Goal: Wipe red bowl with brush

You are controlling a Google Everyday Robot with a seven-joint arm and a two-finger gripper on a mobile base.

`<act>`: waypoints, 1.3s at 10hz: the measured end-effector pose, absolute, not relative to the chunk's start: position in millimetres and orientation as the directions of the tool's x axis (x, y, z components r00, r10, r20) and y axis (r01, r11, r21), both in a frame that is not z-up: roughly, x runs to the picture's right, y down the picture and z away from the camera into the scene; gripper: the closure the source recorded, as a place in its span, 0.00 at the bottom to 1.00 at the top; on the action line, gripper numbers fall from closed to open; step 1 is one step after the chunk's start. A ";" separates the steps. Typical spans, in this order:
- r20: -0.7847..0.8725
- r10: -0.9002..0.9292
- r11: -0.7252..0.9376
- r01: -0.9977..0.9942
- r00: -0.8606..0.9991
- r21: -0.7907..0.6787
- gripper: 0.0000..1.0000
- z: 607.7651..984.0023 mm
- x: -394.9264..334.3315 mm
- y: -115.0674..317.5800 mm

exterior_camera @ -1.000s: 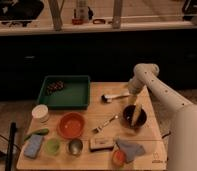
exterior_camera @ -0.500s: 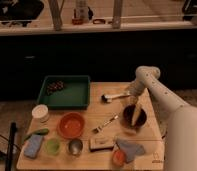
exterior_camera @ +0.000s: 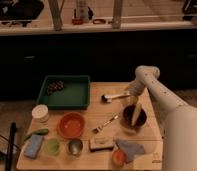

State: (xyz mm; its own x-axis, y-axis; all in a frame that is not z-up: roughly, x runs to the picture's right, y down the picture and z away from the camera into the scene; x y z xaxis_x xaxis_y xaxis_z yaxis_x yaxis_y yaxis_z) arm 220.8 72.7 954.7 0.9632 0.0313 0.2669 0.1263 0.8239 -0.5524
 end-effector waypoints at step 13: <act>0.334 -0.047 0.779 0.244 0.941 -0.578 0.98 974.5 200.1 73.5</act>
State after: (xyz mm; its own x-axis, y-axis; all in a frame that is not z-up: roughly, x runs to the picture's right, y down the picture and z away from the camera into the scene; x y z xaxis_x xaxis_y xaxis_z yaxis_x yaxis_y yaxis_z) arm 200.1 73.5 974.5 0.9413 -0.0474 0.3341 0.2443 0.7789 -0.5776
